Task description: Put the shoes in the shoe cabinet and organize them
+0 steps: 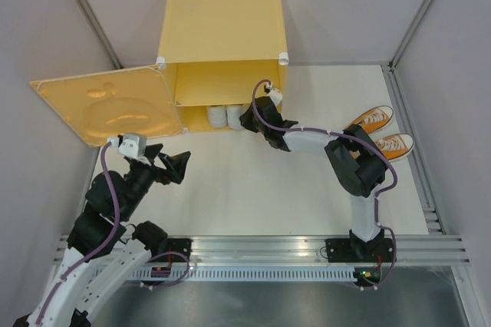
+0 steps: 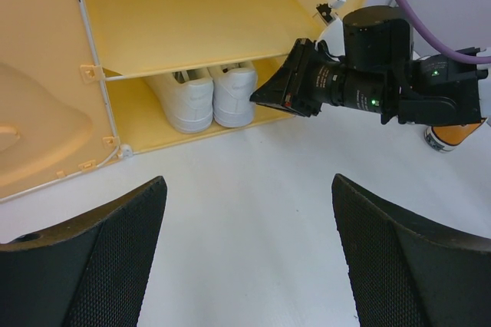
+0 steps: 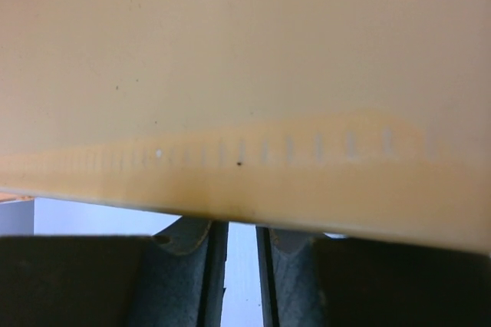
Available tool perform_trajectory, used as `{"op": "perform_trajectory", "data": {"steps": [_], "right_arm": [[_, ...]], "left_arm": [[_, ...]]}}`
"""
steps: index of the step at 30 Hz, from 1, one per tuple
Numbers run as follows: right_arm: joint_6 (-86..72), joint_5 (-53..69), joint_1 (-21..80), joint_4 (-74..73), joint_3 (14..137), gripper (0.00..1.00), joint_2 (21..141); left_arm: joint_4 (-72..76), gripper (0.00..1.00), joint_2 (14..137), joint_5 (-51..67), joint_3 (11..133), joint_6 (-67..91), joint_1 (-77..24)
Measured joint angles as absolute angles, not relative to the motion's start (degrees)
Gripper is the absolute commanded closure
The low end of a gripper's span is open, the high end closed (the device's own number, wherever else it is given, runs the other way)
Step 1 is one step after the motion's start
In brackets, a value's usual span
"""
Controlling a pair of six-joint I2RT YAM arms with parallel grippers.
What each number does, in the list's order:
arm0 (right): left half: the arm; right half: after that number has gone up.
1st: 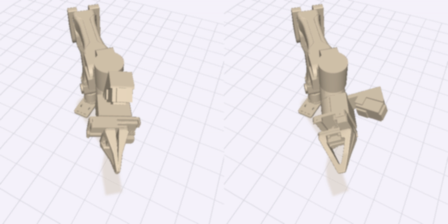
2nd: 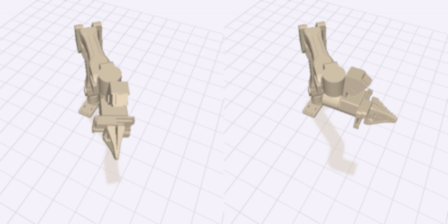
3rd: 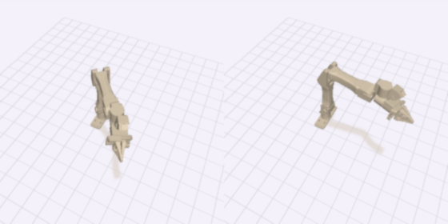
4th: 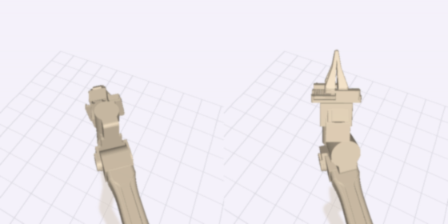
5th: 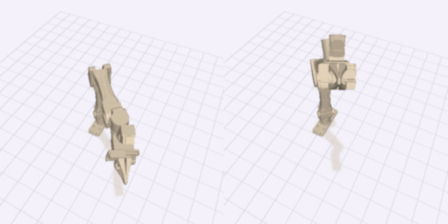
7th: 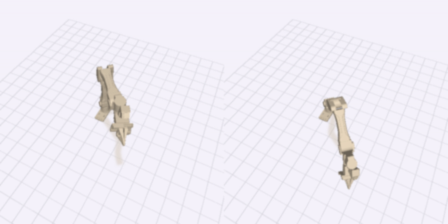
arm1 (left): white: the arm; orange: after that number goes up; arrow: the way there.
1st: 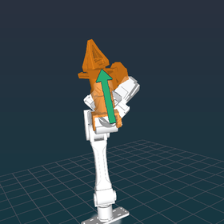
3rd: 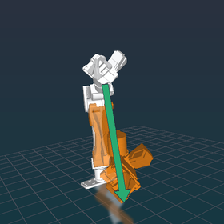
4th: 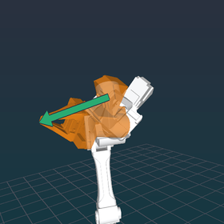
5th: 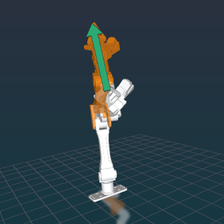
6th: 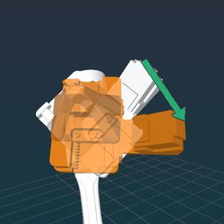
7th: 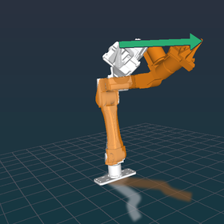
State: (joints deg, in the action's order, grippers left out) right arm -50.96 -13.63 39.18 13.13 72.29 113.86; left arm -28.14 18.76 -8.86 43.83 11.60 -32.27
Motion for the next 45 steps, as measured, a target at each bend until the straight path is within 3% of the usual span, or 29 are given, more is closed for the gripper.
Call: {"op": "perform_trajectory", "data": {"steps": [6, 23, 29, 37, 40, 45], "right_arm": [[-50.22, -13.63, 38.79, 13.65, 69.65, 0.6, 112.09], [-49.63, -11.66, 37.41, 11.75, 60.25, 0.59, 94.11], [-45.82, -12.71, 37.47, 4.34, 49.47, 0.58, 76.88], [-42.85, -28.38, 33.26, -18.39, 42.41, 0.49, 42.81], [-42.54, -32.53, 28.69, -22.76, 42.57, 0.45, 41.89], [-41.56, -34.3, 21.08, -25.85, 43.7, 0.44, 52.42]], "left_arm": [[-28.14, 0.09, 18.76, -8.86, 43.83, 11.6, -32.27], [-28.12, 0.08, 20.36, -9.61, 43.83, 11.53, -32.27], [-28.14, 0.08, 20.36, -10.39, 43.83, 11.51, -32.27], [-28.12, 0.07, 20.32, -10.39, 43.79, 11.51, -32.27], [-28.12, 0.07, 20.32, -10.37, 43.75, 11.51, -32.27], [-28.12, 0.07, 20.49, -10.35, 43.75, 11.51, -32.27]]}}
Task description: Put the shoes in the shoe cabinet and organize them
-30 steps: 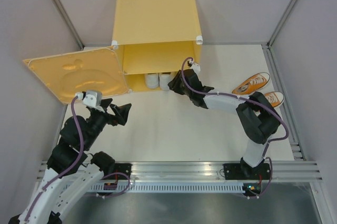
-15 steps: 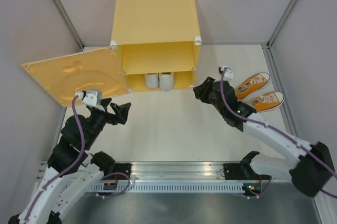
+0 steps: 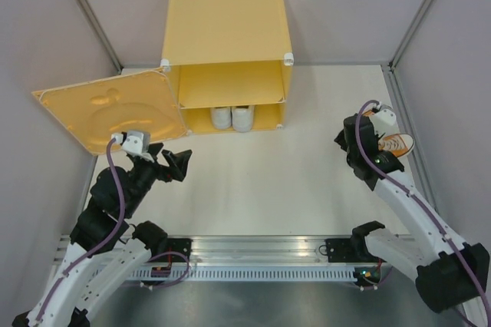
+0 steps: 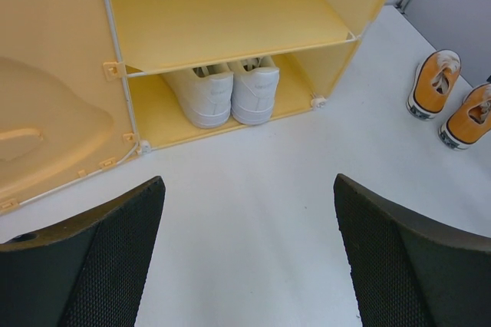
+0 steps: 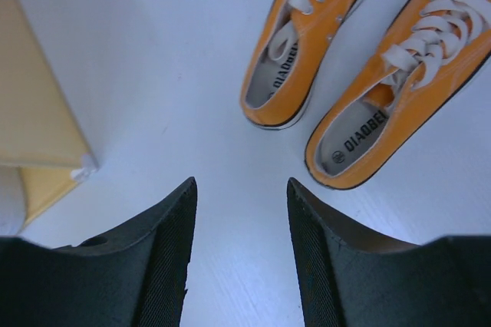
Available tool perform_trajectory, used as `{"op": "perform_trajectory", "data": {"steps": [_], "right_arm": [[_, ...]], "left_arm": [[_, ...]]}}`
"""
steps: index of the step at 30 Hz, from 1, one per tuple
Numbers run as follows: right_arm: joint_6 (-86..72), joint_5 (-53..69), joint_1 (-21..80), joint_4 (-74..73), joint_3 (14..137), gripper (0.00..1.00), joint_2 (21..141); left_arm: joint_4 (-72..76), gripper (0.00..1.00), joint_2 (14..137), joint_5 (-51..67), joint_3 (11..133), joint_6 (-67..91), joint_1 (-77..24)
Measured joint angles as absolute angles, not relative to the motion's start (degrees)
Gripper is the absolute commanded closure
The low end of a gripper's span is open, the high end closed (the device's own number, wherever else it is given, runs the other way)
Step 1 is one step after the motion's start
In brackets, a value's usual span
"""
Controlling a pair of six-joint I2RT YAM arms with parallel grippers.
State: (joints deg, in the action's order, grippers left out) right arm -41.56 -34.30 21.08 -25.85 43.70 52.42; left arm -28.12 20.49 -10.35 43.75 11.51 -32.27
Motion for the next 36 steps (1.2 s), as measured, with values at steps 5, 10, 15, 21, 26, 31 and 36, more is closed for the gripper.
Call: {"op": "perform_trajectory", "data": {"steps": [5, 10, 15, 21, 26, 31, 36], "right_arm": [[-40.49, -29.52, 10.48, -24.23, 45.65, 0.45, 62.08], [-40.16, -24.25, 1.8, -21.08, 49.69, 0.48, 70.13], [-39.97, -21.04, 0.47, -18.52, 52.6, 0.51, 77.58], [-39.7, -19.33, -1.04, -17.06, 52.69, 0.52, 82.37], [-39.77, -19.2, -1.74, -15.31, 51.46, 0.53, 83.2], [-39.81, -18.31, -1.72, -13.69, 49.76, 0.54, 83.88], [-40.25, -16.27, -1.72, -11.05, 48.62, 0.57, 87.13]], "left_arm": [[-28.12, 0.07, 21.96, -9.89, 43.75, 11.51, -32.29], [-28.12, 0.07, 22.46, -9.85, 43.72, 11.51, -32.27], [-28.12, 0.07, 22.46, -9.72, 43.72, 11.51, -32.29], [-28.12, 0.07, 22.44, -8.69, 43.72, 11.51, -32.29], [-28.12, 0.07, 22.39, -8.43, 43.72, 11.51, -32.29], [-28.12, 0.07, 22.39, -8.38, 43.72, 11.51, -32.29], [-28.12, 0.07, 22.31, -8.38, 43.72, 11.51, -32.29]]}}
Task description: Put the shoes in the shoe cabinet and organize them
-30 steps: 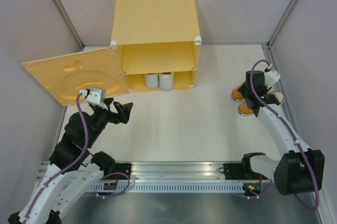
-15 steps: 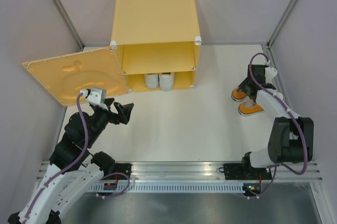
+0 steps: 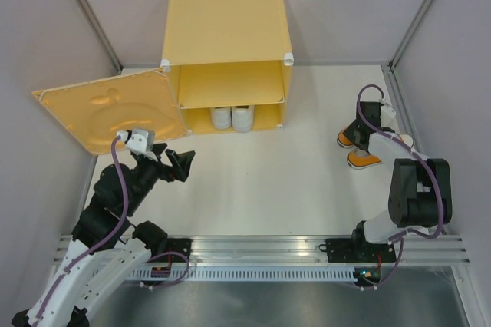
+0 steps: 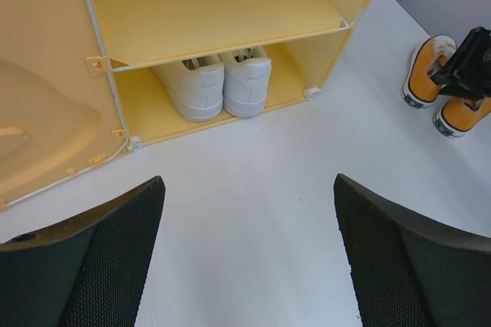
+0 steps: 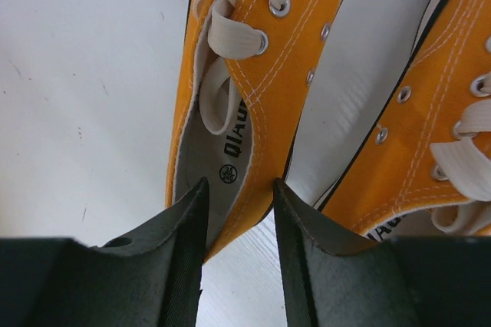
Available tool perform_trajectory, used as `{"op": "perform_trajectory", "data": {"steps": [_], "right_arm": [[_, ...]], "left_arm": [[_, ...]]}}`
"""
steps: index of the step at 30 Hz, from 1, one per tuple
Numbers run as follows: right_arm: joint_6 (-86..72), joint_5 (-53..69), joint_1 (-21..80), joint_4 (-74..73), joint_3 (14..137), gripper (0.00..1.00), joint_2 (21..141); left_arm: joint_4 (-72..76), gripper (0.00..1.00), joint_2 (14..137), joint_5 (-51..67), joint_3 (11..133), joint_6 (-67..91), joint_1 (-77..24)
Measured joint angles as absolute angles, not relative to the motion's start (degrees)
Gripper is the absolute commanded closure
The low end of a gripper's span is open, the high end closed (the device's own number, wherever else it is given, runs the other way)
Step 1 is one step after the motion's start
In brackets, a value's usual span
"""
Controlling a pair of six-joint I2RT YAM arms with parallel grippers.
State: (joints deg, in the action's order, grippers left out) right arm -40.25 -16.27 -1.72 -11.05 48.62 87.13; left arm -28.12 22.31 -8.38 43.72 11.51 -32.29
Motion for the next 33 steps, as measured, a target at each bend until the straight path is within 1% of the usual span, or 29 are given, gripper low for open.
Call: {"op": "perform_trajectory", "data": {"steps": [2, 5, 6, 9, 12, 15, 23, 33], "right_arm": [[-40.49, -15.53, -1.72, -10.0, 48.01, 0.61, 88.36], [-40.64, -15.03, -1.87, -9.26, 47.92, 0.75, 89.1], [-40.62, -14.96, -2.02, -9.23, 47.92, 0.83, 89.12], [-40.47, -14.79, -2.31, -9.23, 47.88, 0.93, 88.95], [-39.81, -13.69, -2.37, -9.76, 47.13, 0.99, 87.2], [-38.65, -10.24, -2.17, -12.49, 46.41, 0.99, 82.52], [-34.11, -3.36, -1.61, -22.74, 48.23, 0.99, 63.64], [-31.09, 5.45, -1.63, -34.63, 48.56, 0.99, 46.44]], "left_arm": [[-28.12, 0.07, 22.17, -8.38, 43.72, 11.51, -32.27], [-28.12, 0.07, 21.98, -8.4, 43.72, 11.51, -32.27], [-28.12, 0.07, 21.98, -8.43, 43.72, 11.51, -32.29], [-28.12, 0.07, 21.98, -8.43, 43.72, 11.51, -32.29], [-28.12, 0.07, 22.0, -8.51, 43.72, 11.51, -32.27], [-28.12, 0.07, 22.02, -8.91, 43.72, 11.51, -32.27], [-28.12, 0.07, 21.74, -10.26, 43.72, 11.51, -32.27], [-28.12, 0.07, 20.95, -11.0, 43.7, 11.49, -32.27]]}}
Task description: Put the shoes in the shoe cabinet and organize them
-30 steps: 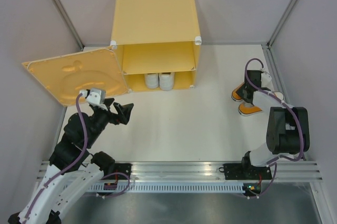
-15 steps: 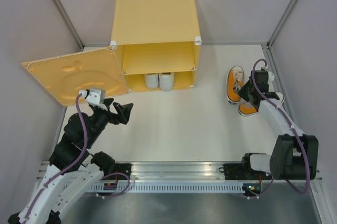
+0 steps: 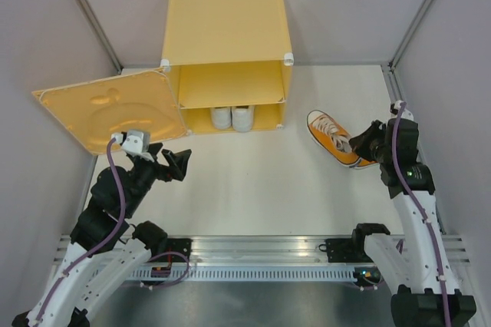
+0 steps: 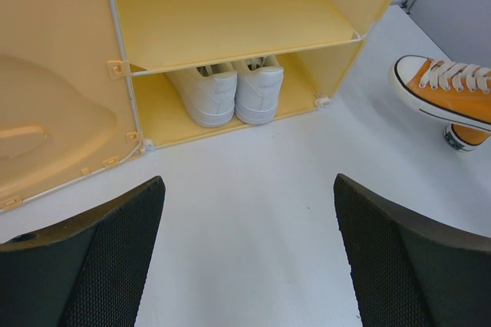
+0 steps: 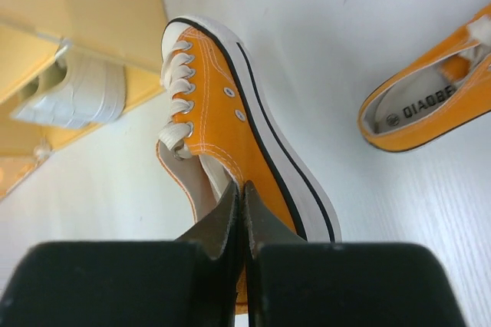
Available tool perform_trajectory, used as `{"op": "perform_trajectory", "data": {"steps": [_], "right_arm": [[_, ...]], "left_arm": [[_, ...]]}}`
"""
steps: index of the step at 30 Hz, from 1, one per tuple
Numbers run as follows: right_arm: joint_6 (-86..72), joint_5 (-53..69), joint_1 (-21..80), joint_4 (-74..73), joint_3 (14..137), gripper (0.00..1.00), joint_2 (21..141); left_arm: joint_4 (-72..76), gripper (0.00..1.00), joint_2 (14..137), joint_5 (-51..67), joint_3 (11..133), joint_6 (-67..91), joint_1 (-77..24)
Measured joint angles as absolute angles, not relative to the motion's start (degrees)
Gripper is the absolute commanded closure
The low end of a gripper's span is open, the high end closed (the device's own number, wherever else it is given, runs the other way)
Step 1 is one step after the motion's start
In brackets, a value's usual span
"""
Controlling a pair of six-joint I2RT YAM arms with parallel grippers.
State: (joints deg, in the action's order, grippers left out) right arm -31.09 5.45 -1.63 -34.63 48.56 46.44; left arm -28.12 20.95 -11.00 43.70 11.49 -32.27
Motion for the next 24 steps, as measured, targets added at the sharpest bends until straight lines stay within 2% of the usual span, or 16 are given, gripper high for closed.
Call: {"op": "perform_trajectory", "data": {"steps": [11, 24], "right_arm": [[-27.16, 21.3, -0.78, -45.8, 48.27, 0.99, 38.87], [-29.71, 29.71, 4.14, -43.29, 51.2, 0.99, 42.48]], "left_arm": [[-28.12, 0.07, 20.73, -11.35, 43.68, 11.51, -32.29], [-28.12, 0.07, 20.47, -11.94, 43.68, 11.51, -32.29]]}}
